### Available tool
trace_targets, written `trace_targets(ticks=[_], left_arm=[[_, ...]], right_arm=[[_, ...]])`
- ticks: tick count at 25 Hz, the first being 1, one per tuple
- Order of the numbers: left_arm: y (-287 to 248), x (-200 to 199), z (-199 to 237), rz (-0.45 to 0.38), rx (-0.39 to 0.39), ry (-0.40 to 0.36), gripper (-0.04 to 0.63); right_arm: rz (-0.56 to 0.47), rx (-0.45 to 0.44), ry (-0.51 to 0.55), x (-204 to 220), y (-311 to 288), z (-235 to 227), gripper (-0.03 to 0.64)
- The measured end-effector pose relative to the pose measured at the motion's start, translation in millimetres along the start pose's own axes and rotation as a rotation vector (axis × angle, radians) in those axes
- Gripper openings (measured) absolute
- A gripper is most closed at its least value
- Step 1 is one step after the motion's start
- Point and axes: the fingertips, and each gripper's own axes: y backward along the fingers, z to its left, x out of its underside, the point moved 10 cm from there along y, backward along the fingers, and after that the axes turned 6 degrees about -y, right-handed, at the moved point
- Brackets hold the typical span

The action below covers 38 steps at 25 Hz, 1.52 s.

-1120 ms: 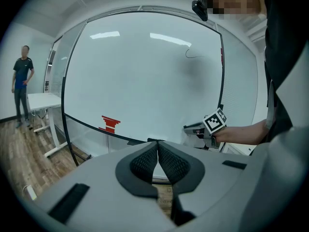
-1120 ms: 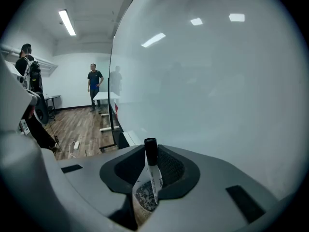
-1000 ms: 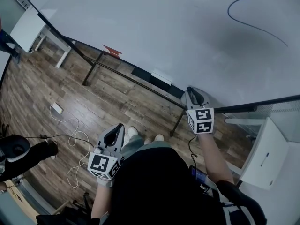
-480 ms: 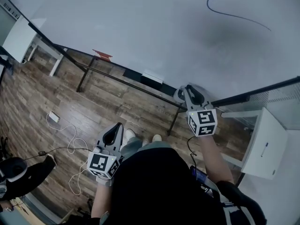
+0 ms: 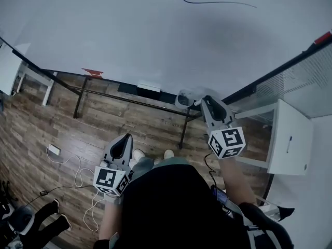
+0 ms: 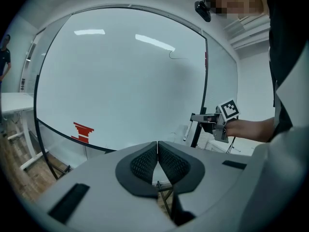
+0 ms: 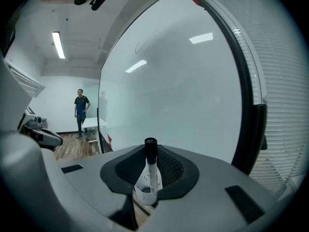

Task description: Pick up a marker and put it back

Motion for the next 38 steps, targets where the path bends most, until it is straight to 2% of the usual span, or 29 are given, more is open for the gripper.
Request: trace_targets(ticks=[10,18,29,38], left_arm=[[-30.7,-14.0,-15.5,-0.018,0.151,-0.051,0.020],[-40.2,-17.7,-22.5,-0.024,0.198,-0.069,0.020],[-21.3,-10.2,-11.7,-0.011,0.131,-0.054,0.020],[4.6,2.0,1.2,-0.001,0.010,-0.017,0.020]], right_arm=[[-0.027,0.090,-0.072,10.5,66.7,4.3,0.095],[-0.001,0.108,-0.091,24.6,90.6,14.3,0.095],[-0.005,0.065,-0.082,20.9,71.8,17.8,0.095],[-0.007,-0.011,-0.049,10.1,33.9,16.6,0.095]])
